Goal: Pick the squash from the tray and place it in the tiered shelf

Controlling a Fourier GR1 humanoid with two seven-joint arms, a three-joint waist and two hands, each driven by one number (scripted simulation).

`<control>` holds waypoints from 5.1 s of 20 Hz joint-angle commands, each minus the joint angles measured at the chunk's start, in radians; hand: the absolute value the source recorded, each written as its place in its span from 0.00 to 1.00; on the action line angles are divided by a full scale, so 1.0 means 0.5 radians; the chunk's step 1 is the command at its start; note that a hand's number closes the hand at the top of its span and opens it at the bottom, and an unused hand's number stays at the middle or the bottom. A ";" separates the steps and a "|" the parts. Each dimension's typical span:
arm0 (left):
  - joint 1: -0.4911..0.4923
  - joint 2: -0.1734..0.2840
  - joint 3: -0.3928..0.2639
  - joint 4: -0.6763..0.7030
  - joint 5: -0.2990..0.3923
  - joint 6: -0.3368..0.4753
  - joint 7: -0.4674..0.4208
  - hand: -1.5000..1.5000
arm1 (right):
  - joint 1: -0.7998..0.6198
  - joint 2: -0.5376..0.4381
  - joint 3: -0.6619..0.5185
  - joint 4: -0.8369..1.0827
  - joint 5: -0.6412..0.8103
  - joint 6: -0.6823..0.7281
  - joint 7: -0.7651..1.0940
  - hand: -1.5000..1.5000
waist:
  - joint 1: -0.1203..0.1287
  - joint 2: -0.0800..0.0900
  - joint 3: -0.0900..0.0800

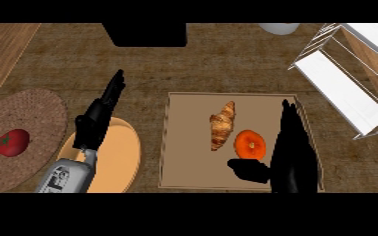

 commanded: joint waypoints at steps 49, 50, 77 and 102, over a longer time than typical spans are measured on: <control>0.015 -0.133 0.172 -0.057 -0.149 -0.145 0.093 0.50 | -0.112 0.067 0.045 0.900 -0.072 -0.194 0.108 1.00 | -0.007 0.001 0.003; 0.069 -0.135 0.133 -0.188 -0.179 -0.123 0.174 0.50 | 0.083 0.067 0.097 0.669 0.015 -0.128 0.099 1.00 | -0.013 -0.003 0.003; -0.108 -0.164 0.134 -0.043 -0.178 -0.227 0.089 0.50 | -1.796 0.068 -1.222 1.860 0.851 -0.868 0.359 1.00 | 0.136 0.033 0.000; -0.065 -0.188 0.181 0.003 -0.214 -0.173 0.085 0.50 | -2.597 -0.071 -1.945 2.115 2.179 -0.259 0.460 1.00 | 0.044 0.016 0.000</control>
